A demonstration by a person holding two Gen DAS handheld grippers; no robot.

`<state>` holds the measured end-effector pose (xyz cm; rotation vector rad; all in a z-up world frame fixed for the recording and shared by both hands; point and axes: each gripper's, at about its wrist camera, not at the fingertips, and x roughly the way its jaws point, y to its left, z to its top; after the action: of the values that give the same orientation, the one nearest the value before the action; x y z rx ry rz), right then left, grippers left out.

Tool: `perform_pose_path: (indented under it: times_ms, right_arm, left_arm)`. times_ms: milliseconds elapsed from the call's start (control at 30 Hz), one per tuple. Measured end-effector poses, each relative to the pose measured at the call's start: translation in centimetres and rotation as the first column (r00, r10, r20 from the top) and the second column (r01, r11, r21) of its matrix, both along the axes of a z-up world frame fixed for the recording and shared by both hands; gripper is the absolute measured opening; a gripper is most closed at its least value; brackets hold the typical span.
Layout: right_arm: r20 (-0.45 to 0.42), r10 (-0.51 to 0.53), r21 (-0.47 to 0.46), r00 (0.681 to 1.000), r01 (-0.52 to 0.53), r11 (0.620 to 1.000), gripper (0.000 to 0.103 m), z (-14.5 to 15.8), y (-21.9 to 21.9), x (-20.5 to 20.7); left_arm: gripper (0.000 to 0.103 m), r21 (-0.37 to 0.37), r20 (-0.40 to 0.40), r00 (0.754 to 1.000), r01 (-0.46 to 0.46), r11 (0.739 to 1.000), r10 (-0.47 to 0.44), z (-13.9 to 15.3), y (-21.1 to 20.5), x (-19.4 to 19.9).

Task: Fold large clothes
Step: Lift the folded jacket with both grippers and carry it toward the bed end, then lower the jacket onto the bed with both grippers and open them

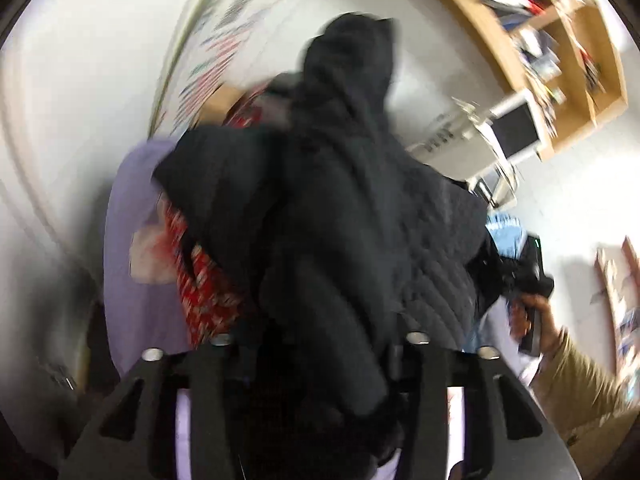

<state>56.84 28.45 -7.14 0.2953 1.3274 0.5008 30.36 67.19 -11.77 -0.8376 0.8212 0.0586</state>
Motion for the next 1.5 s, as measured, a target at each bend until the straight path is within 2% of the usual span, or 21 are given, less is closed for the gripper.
perform_pose_path:
  times_ms: [67,133,167,200,267,333,400,467,533,600,633,700,800,933,1033,1100,1200,1267,1333,1367,1500]
  right_arm:
    - [0.005,-0.024,-0.028,1.000,0.025,0.999,0.038,0.0,-0.1,-0.6]
    - [0.039,-0.019,-0.067,0.999,0.021,0.998,0.044,0.9,1.0,-1.2]
    - [0.076,-0.022,-0.107,0.997,0.030,0.994,0.052,1.7,1.1,-1.7]
    - [0.112,-0.039,-0.137,0.993,0.054,0.989,0.058,2.5,1.1,-2.1]
    - [0.201,-0.102,-0.129,0.974,0.130,0.983,0.077,4.5,0.0,-2.7]
    - [0.273,-0.201,-0.115,0.941,0.240,0.964,0.086,6.4,-1.6,-4.0]
    - [0.265,-0.234,-0.101,0.935,0.269,0.958,0.086,7.3,-2.1,-4.8]
    - [0.251,-0.217,-0.084,0.944,0.244,0.966,0.086,8.0,-1.8,-6.2]
    - [0.257,-0.173,-0.122,0.951,0.210,0.970,0.086,8.5,-1.1,-7.8]
    - [0.280,-0.119,-0.152,0.953,0.166,0.974,0.086,9.2,-0.1,-10.6]
    - [0.294,-0.088,-0.155,0.952,0.138,0.978,0.086,9.5,0.5,-12.1]
    - [0.307,-0.030,-0.160,0.951,0.083,0.984,0.086,9.6,1.5,-14.5]
    - [0.325,0.061,-0.208,0.944,0.009,0.978,0.086,9.4,3.2,-16.7]
    - [0.360,0.155,-0.218,0.920,-0.079,0.973,0.086,8.1,5.1,-17.2]
    - [0.328,0.188,-0.195,0.926,-0.129,0.972,0.086,6.5,5.8,-15.9]
    - [0.293,0.168,-0.204,0.941,-0.110,0.973,0.086,5.2,5.5,-14.1]
    - [0.240,0.112,-0.184,0.964,-0.068,0.981,0.086,3.5,4.1,-11.4]
    - [0.198,0.078,-0.118,0.977,-0.055,0.991,0.086,2.4,3.0,-9.8]
    - [0.160,0.062,-0.087,0.985,-0.048,0.995,0.086,1.2,2.4,-8.7]
    - [0.136,0.048,-0.078,0.990,-0.038,0.996,0.086,0.6,2.2,-8.4]
    - [0.064,0.020,-0.093,0.998,-0.014,0.996,0.087,-2.3,2.3,-8.0]
  left_arm:
    - [0.068,-0.047,-0.029,0.999,-0.037,0.998,0.036,-1.6,1.7,0.1]
    - [0.069,-0.050,-0.036,0.998,-0.044,0.998,0.042,-1.3,2.1,-0.1]
    - [0.070,-0.035,-0.036,0.998,-0.050,0.998,0.049,-0.8,2.3,-0.1]
    - [0.071,-0.013,-0.037,0.998,-0.059,0.998,0.058,-0.1,2.6,-0.1]
    - [0.072,0.054,-0.018,0.995,-0.092,0.994,0.093,1.9,3.1,-0.5]
    - [0.079,0.146,-0.005,0.990,-0.135,0.980,0.138,3.9,3.6,-1.0]
    - [0.085,0.263,-0.035,0.983,-0.165,0.951,0.180,5.3,3.9,-1.2]
    - [0.084,0.394,-0.072,0.971,-0.181,0.901,0.226,6.7,3.9,-1.1]
    - [0.084,0.503,-0.074,0.966,-0.179,0.846,0.249,8.1,3.5,-1.2]
    - [0.084,0.570,-0.072,0.963,-0.176,0.803,0.262,9.6,2.9,-1.3]
    - [0.085,0.579,-0.066,0.963,-0.177,0.796,0.262,10.2,2.6,-1.5]
    - [0.090,0.568,-0.023,0.972,-0.180,0.803,0.234,11.7,1.8,-1.5]
    - [0.095,0.556,0.058,0.990,-0.136,0.820,0.125,13.3,-0.8,-0.9]
    - [0.095,0.511,0.043,0.998,0.022,0.859,-0.051,12.3,-3.8,2.5]
    - [0.097,0.522,0.005,0.993,0.100,0.847,-0.121,10.2,-4.7,4.8]
    - [0.097,0.492,-0.056,0.991,0.130,0.861,-0.118,7.9,-3.9,6.0]
    - [0.097,0.415,-0.111,0.988,0.140,0.899,-0.103,5.2,-1.5,7.2]
    - [0.097,0.403,-0.149,0.981,0.177,0.898,-0.126,4.0,-1.1,8.3]
    - [0.097,0.440,-0.195,0.968,0.228,0.868,-0.156,3.0,-1.6,9.0]
    - [0.097,0.442,-0.204,0.965,0.239,0.865,-0.162,2.4,-1.7,9.2]
    - [0.098,0.336,-0.214,0.961,0.239,0.911,-0.173,-0.1,-0.5,9.7]
